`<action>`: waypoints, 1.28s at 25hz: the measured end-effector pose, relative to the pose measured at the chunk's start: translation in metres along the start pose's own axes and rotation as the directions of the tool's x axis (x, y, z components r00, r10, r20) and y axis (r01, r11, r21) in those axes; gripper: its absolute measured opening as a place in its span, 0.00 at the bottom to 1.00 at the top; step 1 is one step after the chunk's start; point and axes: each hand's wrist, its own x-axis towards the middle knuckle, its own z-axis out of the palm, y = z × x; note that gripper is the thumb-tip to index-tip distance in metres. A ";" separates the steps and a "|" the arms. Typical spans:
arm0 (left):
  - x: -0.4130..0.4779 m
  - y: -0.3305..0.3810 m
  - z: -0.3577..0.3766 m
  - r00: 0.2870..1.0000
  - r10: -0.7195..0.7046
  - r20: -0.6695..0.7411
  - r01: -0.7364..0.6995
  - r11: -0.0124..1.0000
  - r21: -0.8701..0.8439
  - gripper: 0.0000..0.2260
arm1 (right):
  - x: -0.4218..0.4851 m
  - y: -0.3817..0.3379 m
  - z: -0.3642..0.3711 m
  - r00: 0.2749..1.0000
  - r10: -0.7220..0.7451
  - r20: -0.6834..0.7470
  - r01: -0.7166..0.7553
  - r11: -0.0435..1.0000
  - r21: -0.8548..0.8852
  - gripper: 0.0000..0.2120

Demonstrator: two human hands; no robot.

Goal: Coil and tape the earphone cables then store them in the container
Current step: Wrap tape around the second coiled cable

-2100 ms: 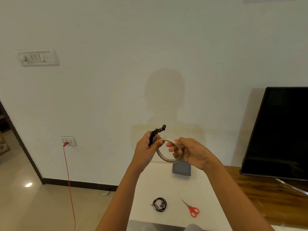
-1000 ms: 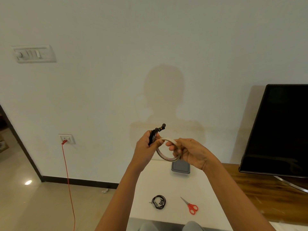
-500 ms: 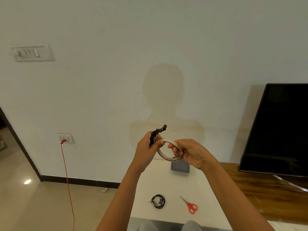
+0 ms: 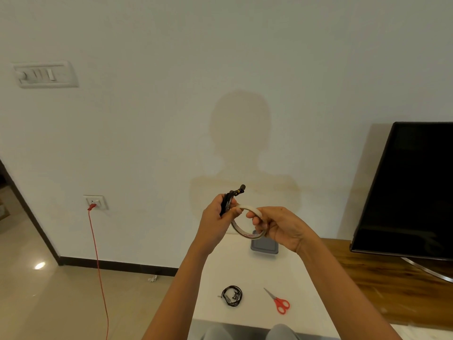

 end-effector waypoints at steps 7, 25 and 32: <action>0.000 -0.002 0.002 1.000 -0.001 -0.009 0.001 1.000 -0.011 0.05 | -0.004 -0.001 0.000 1.000 0.017 -0.001 -0.017 0.998 0.055 0.14; 0.001 -0.003 0.003 1.000 -0.011 0.006 0.011 0.999 -0.033 0.05 | -0.006 -0.001 -0.001 1.000 0.030 0.001 -0.030 0.995 0.099 0.16; 0.001 -0.004 0.004 1.000 -0.026 0.000 0.026 0.998 -0.048 0.04 | -0.004 -0.003 -0.003 1.000 0.027 0.003 -0.027 0.999 0.031 0.13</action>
